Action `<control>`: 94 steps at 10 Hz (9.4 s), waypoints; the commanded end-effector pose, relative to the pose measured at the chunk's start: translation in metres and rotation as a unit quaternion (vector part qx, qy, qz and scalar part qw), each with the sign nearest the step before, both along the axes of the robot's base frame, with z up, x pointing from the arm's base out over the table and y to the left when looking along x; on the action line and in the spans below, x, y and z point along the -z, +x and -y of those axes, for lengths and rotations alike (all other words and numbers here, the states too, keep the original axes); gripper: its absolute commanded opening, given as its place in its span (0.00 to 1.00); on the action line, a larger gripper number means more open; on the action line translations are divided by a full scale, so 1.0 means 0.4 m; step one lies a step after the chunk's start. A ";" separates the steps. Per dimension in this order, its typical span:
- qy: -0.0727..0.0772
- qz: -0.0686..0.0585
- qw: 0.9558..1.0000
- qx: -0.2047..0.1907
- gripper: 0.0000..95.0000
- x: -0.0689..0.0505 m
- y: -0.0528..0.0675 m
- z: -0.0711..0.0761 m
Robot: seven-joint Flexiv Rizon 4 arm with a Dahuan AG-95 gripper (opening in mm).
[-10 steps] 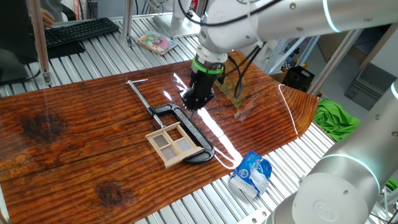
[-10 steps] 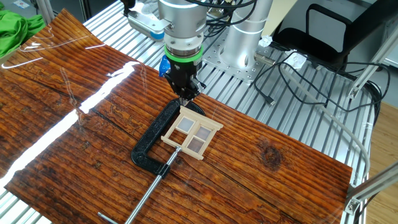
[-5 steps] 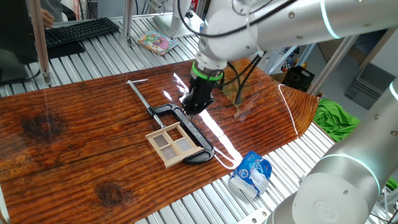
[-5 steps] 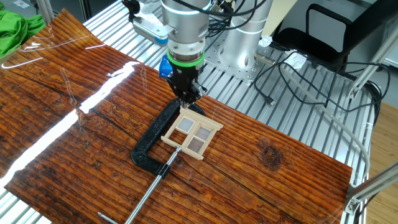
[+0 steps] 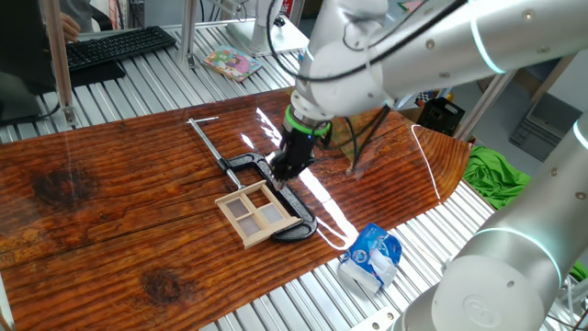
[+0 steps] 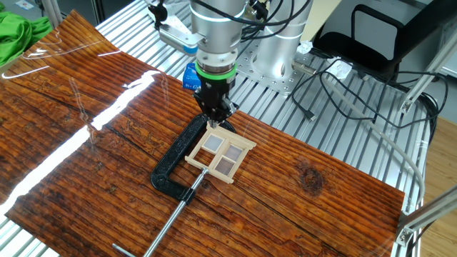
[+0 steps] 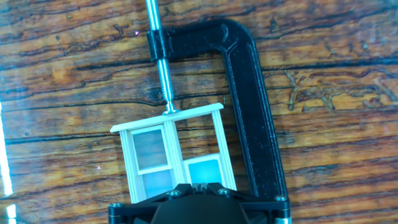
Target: Close a sliding window
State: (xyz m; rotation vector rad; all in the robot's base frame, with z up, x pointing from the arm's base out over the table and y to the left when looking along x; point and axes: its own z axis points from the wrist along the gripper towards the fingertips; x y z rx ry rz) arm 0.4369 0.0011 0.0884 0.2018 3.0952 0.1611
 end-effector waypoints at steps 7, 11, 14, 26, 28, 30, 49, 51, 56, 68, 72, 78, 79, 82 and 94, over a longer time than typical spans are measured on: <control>0.008 0.016 1.000 0.016 0.00 0.062 -0.012 0.006; 0.003 0.021 0.999 0.047 0.00 0.093 -0.018 0.013; 0.003 0.014 0.997 0.071 0.00 0.115 -0.024 0.019; -0.056 -0.008 0.979 0.197 0.00 0.134 -0.027 0.024; -0.054 -0.015 0.973 0.224 0.00 0.135 -0.027 0.024; -0.052 -0.023 0.965 0.256 0.00 0.136 -0.028 0.024; -0.041 -0.040 0.893 0.447 0.00 0.166 -0.033 0.029; -0.044 -0.040 0.883 0.466 0.00 0.163 -0.033 0.014; -0.050 -0.037 0.874 0.483 0.00 0.166 -0.030 0.008; -0.073 -0.043 0.855 0.512 0.00 0.173 -0.031 0.011; -0.066 -0.047 0.855 0.512 0.00 0.173 -0.031 0.011; -0.048 -0.072 0.858 0.507 0.00 0.173 -0.031 0.011; -0.048 -0.075 0.858 0.506 0.00 0.173 -0.031 0.011; -0.047 -0.079 0.859 0.504 0.00 0.173 -0.031 0.011; -0.034 -0.092 0.835 0.541 0.00 0.178 -0.024 0.012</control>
